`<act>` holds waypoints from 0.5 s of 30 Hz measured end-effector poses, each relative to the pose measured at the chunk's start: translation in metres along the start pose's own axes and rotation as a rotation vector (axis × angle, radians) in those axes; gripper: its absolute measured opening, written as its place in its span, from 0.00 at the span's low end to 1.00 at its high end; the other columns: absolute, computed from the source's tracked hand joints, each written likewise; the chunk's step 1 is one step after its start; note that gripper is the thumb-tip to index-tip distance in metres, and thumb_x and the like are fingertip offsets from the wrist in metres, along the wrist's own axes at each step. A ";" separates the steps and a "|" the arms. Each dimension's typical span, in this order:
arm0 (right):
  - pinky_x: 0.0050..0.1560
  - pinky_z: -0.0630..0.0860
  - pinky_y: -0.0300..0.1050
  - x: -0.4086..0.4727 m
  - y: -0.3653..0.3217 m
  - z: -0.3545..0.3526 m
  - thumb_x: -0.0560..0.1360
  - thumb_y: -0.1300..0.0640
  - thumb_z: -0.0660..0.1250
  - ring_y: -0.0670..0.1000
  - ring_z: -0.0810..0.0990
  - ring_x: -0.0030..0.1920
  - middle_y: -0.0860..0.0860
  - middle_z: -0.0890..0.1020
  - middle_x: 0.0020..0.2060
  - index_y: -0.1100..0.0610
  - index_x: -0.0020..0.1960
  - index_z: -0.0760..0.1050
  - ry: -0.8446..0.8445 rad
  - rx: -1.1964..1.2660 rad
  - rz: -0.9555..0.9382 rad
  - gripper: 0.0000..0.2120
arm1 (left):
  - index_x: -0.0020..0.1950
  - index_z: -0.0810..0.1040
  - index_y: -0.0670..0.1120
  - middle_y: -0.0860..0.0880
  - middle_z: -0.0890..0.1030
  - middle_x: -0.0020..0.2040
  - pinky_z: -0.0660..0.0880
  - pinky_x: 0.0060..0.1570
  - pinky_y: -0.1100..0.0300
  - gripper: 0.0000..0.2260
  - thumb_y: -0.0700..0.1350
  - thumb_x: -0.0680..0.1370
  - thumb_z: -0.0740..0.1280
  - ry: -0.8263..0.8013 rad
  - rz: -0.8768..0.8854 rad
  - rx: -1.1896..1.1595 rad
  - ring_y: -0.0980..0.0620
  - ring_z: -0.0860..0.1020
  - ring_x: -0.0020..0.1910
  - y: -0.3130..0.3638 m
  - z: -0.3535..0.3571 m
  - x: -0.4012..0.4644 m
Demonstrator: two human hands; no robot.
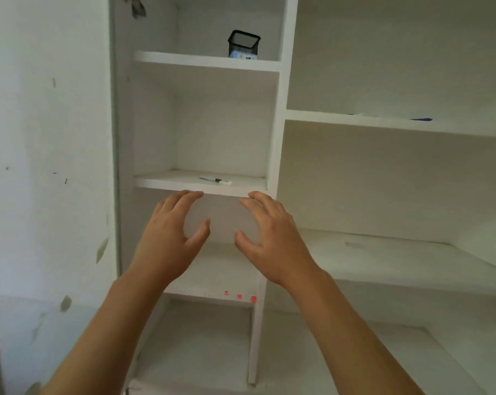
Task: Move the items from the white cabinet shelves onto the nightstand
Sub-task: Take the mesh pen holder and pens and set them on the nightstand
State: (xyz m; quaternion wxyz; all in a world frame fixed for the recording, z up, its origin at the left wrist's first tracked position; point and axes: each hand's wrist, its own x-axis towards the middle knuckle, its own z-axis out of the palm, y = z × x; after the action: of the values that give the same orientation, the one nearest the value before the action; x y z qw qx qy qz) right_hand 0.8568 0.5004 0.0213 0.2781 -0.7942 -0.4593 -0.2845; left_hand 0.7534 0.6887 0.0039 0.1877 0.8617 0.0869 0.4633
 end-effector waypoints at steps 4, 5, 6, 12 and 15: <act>0.78 0.63 0.52 0.030 0.039 0.007 0.80 0.44 0.64 0.47 0.61 0.78 0.46 0.66 0.78 0.51 0.79 0.67 0.016 0.051 -0.066 0.29 | 0.78 0.69 0.52 0.52 0.71 0.76 0.67 0.73 0.54 0.25 0.55 0.81 0.66 0.021 0.019 0.075 0.51 0.68 0.74 0.002 0.026 0.024; 0.78 0.62 0.51 0.037 0.048 0.008 0.80 0.44 0.64 0.47 0.61 0.78 0.46 0.66 0.78 0.51 0.79 0.67 0.018 0.065 -0.084 0.29 | 0.78 0.69 0.52 0.53 0.71 0.75 0.66 0.72 0.56 0.25 0.55 0.81 0.66 0.028 0.025 0.099 0.51 0.69 0.74 0.003 0.032 0.031; 0.78 0.62 0.49 0.043 0.056 0.010 0.81 0.45 0.64 0.47 0.61 0.78 0.46 0.66 0.78 0.51 0.79 0.67 0.019 0.081 -0.102 0.28 | 0.78 0.69 0.52 0.54 0.71 0.75 0.66 0.72 0.57 0.25 0.55 0.81 0.67 0.036 0.027 0.123 0.52 0.69 0.74 0.004 0.036 0.037; 0.79 0.61 0.47 0.082 0.092 0.021 0.80 0.45 0.64 0.45 0.60 0.78 0.45 0.65 0.77 0.50 0.79 0.67 0.009 0.168 -0.201 0.28 | 0.76 0.71 0.53 0.55 0.73 0.72 0.65 0.70 0.59 0.23 0.53 0.81 0.67 0.092 0.028 0.233 0.52 0.69 0.72 0.009 0.054 0.070; 0.79 0.62 0.48 0.097 0.101 0.027 0.80 0.47 0.64 0.45 0.60 0.78 0.45 0.64 0.78 0.50 0.79 0.66 0.010 0.221 -0.245 0.28 | 0.75 0.72 0.52 0.55 0.73 0.72 0.65 0.69 0.59 0.23 0.52 0.80 0.68 0.116 0.030 0.259 0.52 0.70 0.71 0.007 0.058 0.081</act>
State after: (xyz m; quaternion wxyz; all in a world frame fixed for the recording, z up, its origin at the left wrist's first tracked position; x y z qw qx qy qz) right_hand 0.9924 0.5319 0.0538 0.3291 -0.6955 -0.5799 -0.2679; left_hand 0.8469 0.6947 0.0396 0.0626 0.8516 0.1440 0.5000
